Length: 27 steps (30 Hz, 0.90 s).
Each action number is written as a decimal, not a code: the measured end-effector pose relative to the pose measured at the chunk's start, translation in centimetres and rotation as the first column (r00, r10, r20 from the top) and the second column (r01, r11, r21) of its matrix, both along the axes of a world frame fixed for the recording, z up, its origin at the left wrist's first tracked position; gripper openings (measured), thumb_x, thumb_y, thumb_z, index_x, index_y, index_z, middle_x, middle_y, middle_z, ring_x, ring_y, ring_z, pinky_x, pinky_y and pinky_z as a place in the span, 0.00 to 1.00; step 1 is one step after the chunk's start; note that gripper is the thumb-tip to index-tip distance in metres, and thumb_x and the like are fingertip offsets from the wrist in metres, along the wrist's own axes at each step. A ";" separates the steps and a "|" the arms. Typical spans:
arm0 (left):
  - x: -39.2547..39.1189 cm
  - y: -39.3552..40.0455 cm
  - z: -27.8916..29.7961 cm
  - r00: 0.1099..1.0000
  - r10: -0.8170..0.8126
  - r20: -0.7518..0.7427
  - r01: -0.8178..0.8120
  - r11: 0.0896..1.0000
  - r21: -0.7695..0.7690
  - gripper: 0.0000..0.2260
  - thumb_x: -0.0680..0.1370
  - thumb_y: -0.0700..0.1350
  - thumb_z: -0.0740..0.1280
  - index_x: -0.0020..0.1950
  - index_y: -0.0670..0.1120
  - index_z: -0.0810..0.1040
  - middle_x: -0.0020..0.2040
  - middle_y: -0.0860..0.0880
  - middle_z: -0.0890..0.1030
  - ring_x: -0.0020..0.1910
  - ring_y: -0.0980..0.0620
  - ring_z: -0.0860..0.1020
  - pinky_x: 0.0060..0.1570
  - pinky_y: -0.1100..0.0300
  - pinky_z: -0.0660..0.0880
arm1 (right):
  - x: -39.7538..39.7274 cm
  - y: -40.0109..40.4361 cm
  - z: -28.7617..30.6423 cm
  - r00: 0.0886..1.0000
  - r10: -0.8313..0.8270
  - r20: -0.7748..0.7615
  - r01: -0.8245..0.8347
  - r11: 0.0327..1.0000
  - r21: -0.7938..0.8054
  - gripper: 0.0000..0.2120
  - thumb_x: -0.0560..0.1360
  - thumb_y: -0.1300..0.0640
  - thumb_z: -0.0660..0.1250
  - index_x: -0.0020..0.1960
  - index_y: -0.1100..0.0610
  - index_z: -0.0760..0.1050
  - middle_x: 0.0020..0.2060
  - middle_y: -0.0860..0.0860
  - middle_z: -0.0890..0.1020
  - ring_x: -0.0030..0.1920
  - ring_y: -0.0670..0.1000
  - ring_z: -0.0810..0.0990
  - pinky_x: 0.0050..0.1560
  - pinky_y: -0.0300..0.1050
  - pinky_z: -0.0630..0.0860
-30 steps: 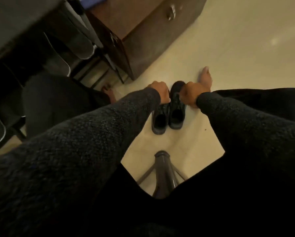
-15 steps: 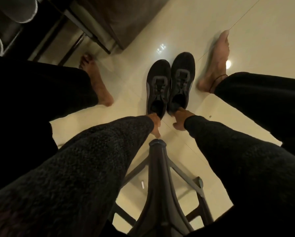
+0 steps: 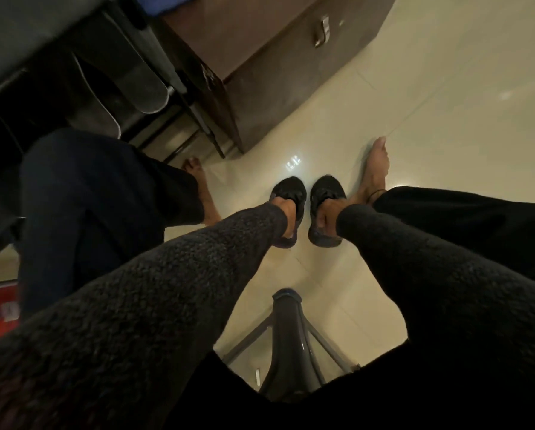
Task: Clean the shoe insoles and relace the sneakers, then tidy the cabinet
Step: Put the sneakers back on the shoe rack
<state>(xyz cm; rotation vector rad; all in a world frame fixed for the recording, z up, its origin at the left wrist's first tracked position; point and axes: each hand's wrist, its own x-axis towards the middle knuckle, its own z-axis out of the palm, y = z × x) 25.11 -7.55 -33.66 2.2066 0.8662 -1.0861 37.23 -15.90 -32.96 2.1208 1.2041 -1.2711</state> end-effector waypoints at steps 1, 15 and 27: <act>0.0 0.1 1.6 1.000 0.018 0.015 -0.018 1.000 -0.002 0.14 0.78 0.49 0.71 0.62 0.46 0.81 0.64 0.48 0.79 0.60 0.44 0.80 0.55 0.56 0.77 | 0.1 0.1 1.6 1.000 0.018 0.014 -0.018 1.000 0.018 0.14 0.78 0.55 0.68 0.60 0.59 0.79 0.56 0.56 0.82 0.55 0.59 0.81 0.60 0.51 0.78; -4.3 1.3 20.0 0.957 0.124 0.264 -0.149 0.986 0.076 0.06 0.69 0.40 0.79 0.44 0.48 0.86 0.38 0.51 0.83 0.39 0.52 0.81 0.35 0.61 0.78 | -1.8 -1.0 22.9 0.957 0.142 0.253 -0.214 0.934 0.286 0.11 0.71 0.49 0.74 0.42 0.50 0.73 0.48 0.53 0.81 0.48 0.57 0.81 0.52 0.49 0.81; -11.7 0.5 41.3 0.761 0.094 0.642 -0.328 0.910 0.254 0.08 0.68 0.43 0.81 0.44 0.47 0.86 0.36 0.53 0.84 0.36 0.55 0.81 0.35 0.64 0.78 | -6.7 0.1 41.7 0.855 0.216 0.472 -0.467 0.716 0.519 0.15 0.67 0.48 0.79 0.43 0.51 0.74 0.43 0.50 0.79 0.43 0.52 0.78 0.39 0.43 0.73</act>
